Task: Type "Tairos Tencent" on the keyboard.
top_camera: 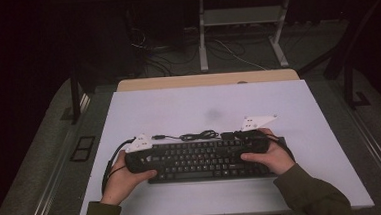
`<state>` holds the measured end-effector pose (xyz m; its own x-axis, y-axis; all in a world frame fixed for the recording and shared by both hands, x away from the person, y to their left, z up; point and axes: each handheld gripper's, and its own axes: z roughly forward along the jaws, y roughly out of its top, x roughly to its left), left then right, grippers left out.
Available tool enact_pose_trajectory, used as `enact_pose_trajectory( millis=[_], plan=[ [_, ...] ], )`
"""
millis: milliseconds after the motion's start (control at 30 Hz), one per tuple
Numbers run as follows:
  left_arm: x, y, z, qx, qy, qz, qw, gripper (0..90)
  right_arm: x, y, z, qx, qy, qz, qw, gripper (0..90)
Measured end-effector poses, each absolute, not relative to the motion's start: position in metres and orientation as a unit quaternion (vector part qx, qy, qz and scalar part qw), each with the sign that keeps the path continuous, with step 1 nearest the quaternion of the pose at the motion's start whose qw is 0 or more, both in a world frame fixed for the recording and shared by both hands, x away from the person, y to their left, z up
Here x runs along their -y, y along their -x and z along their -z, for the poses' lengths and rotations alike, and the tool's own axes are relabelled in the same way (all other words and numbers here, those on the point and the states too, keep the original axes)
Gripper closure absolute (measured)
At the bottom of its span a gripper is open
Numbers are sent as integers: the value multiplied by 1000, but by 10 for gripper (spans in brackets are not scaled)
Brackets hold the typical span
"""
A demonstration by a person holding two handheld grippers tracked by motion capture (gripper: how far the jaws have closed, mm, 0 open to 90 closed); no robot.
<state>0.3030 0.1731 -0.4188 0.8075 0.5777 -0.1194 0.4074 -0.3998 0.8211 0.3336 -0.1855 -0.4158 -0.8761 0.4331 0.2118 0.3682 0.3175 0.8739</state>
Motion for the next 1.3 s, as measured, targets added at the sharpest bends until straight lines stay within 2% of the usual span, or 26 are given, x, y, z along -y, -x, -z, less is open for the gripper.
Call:
enact_pose_trajectory(
  millis=[300,900,1300],
  plan=[
    [-181,-298,423,-307,-832,-88,454,653,186,-333,416,-812,-248,-528,29,342],
    [-187,-300,428,-326,-837,-77,433,883,184,-332,417,-814,-245,-526,27,342],
    [-183,-301,431,-332,-842,-66,421,888,183,-332,417,-813,-244,-528,27,345]
  ],
)
